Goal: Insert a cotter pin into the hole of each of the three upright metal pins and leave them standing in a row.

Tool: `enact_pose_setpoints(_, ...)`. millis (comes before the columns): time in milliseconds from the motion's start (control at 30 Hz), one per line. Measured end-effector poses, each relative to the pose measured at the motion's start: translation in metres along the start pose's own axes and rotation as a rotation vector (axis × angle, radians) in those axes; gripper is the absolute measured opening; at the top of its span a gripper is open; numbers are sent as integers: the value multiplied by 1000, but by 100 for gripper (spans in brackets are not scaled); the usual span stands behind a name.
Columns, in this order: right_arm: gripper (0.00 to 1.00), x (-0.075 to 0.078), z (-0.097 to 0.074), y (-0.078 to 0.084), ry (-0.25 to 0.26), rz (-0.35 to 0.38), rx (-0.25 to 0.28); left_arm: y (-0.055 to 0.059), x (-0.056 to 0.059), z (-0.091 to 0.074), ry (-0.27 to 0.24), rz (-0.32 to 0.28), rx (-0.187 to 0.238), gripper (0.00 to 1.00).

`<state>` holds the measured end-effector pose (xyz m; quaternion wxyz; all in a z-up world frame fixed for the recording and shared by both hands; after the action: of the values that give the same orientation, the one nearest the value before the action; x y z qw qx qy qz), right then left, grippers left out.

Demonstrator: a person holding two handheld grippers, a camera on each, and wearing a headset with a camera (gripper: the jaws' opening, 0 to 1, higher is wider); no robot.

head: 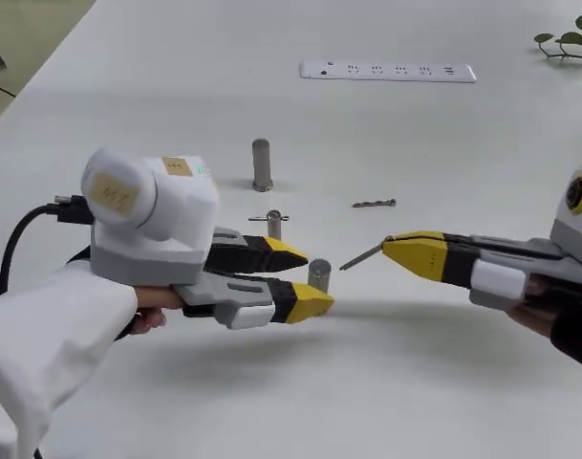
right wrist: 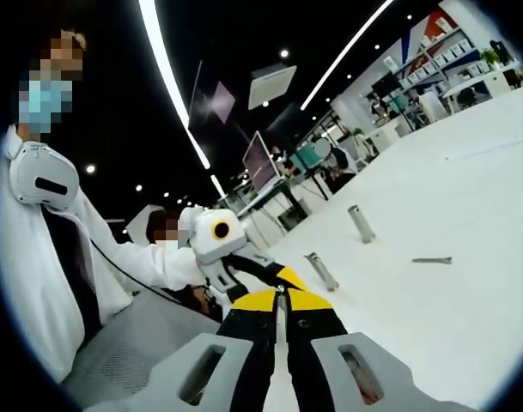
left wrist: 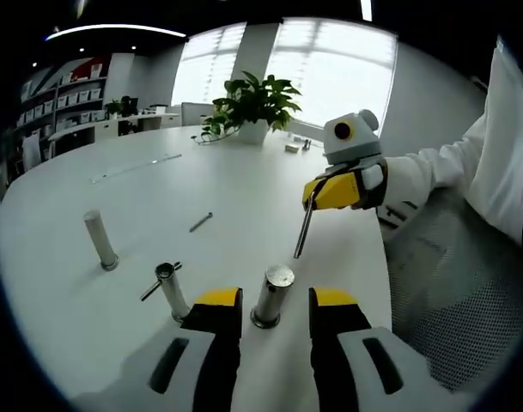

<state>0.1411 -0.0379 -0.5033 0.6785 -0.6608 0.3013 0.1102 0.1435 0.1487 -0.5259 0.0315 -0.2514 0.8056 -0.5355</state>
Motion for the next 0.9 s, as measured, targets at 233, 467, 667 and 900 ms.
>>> enact_pose_setpoints(233,0,4,4,2,-4,13,3,-1,-2,3,11,8,-11,18)
enact_pose_setpoints(467,0,5,4,4,-4,23,-4,-1,-1,5,23,3,-16,12)
enact_pose_setpoints(667,0,5,5,5,-7,26,-4,-1,-1,5,26,-13,-17,12)
enact_pose_setpoints(900,0,4,7,7,-5,9,-4,1,-1,4,29,-7,-33,11)
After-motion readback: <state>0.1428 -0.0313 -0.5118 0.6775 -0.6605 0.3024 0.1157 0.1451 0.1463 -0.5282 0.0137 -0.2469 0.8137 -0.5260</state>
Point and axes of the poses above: the centre of the closed fingertips' face, and the gripper's own axes: z roughly forward along the fingers, x roughly to its right, y roughly out of its underside, the point moved 8 cm from there along -z, roughly backward along the fingers, and after that the axes turned 3 degrees about x, right-handed, at the moved point
